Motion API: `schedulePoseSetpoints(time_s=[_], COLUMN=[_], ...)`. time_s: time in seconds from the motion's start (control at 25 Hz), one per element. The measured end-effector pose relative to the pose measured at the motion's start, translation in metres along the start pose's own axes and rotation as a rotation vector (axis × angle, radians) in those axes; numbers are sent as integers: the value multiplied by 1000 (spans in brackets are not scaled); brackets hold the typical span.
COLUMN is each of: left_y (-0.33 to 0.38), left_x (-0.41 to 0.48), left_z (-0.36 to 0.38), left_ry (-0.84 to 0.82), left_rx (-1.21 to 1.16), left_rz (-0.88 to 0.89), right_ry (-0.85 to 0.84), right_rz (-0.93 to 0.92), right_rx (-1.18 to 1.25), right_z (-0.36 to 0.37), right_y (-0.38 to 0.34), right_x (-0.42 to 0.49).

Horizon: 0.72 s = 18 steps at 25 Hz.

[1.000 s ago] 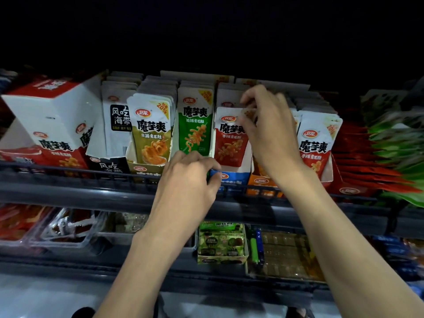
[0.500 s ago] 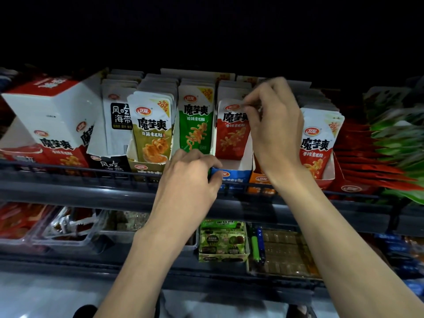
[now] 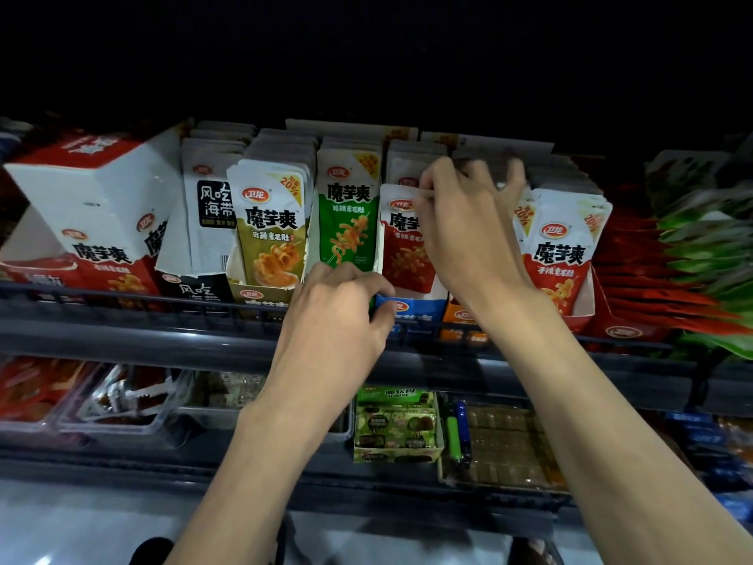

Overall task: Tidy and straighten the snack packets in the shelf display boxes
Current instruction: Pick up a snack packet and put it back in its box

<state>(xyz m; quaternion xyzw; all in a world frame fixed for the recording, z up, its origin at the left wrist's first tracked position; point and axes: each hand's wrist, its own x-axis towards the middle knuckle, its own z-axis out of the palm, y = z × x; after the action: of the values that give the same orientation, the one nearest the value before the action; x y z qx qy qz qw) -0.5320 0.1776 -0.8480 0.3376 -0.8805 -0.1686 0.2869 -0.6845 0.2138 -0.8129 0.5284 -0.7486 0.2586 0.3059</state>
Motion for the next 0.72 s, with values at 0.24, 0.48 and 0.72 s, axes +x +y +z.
schedulePoseSetpoints(time_s=[0.24,0.48,0.72], left_y=[2,9,30], left_x=[1,2,-4], left_z=[0,-7,-14], left_ry=[5,217,185], left_rx=[-28,-281,-681], left_rz=[-23,-51,19], right_ry=[50,271,323], right_rz=[-6,34,74], right_rx=[106,474,752], right_z=[-2,-49,-85], right_y=[2,2,9], right_x=[0,5,2])
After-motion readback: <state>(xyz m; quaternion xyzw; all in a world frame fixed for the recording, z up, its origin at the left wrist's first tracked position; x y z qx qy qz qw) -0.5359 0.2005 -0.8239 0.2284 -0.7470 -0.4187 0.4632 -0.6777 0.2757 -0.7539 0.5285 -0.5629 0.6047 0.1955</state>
